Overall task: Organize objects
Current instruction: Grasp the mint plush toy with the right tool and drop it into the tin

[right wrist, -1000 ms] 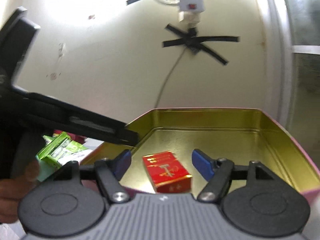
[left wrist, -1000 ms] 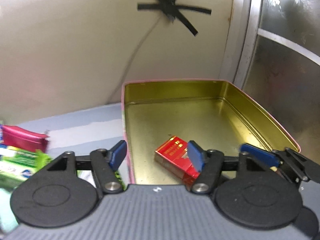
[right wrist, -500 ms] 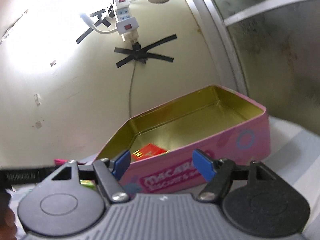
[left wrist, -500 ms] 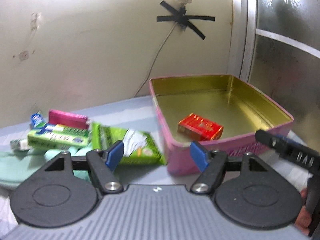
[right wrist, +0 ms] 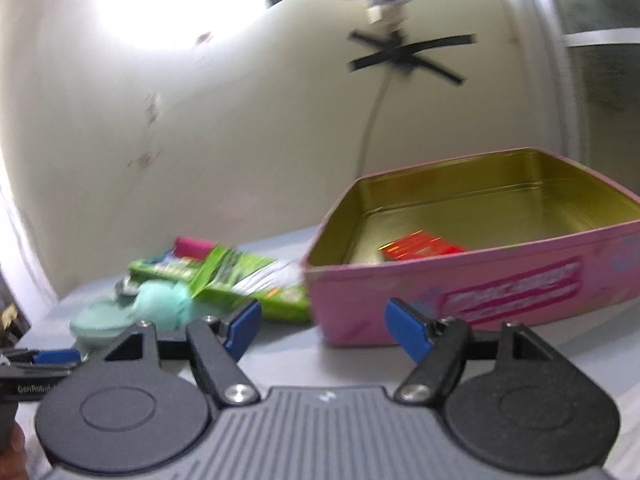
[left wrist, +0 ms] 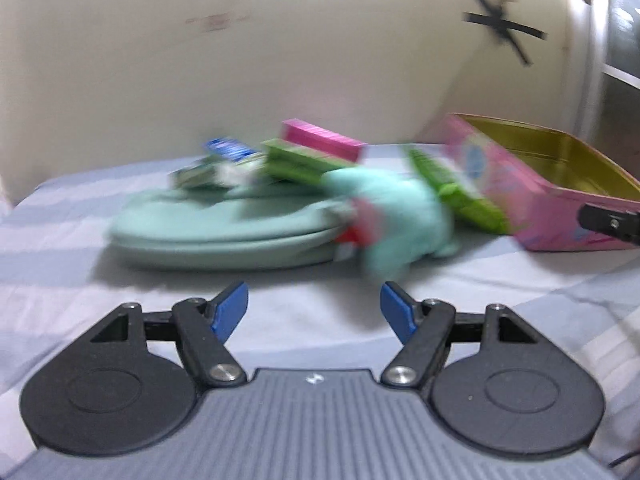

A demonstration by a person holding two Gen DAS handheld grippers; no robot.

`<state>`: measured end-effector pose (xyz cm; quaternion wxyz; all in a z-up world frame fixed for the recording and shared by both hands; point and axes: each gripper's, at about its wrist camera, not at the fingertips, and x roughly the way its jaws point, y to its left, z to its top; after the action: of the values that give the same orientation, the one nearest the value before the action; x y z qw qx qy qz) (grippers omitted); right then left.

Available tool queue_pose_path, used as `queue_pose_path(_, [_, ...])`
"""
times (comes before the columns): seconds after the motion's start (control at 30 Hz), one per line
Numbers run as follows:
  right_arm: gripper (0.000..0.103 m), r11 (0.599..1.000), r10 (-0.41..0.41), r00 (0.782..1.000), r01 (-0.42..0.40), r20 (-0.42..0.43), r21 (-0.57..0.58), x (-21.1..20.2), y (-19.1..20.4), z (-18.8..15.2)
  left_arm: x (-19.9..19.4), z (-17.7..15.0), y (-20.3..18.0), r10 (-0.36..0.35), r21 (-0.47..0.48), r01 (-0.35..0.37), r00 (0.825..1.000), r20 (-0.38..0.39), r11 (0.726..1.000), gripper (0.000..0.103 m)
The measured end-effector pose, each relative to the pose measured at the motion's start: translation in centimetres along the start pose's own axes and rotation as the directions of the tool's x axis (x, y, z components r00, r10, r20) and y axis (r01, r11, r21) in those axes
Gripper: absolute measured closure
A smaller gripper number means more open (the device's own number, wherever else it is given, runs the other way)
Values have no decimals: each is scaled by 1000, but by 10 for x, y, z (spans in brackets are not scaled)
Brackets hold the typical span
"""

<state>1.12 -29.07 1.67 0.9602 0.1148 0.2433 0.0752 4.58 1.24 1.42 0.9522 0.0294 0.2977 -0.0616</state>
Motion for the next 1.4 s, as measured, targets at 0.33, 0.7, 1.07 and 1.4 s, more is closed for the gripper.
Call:
queue_pose_path(0.33, [32,976,86,991,-105,-106,-191,42,91,-11,13,-22,99,156,-191,-158,987,-24,969,28])
queue_pose_path(0.7, [59,904,67,993,-102,-97,-414,83,168,-13,5,-34,127,55,-326,-36,997,51,945,27])
queue_pose_path(1.07, [25,824,419,888,-460,-192,-330,6,182,-34,-30,-37,146,-99,-452,137,989,107,881,27])
queue_pose_path(1.4, [24,877,480,854,-468,-201,108,94,111,0,-15,-26,109,-321,-503,303,946,52,810,27])
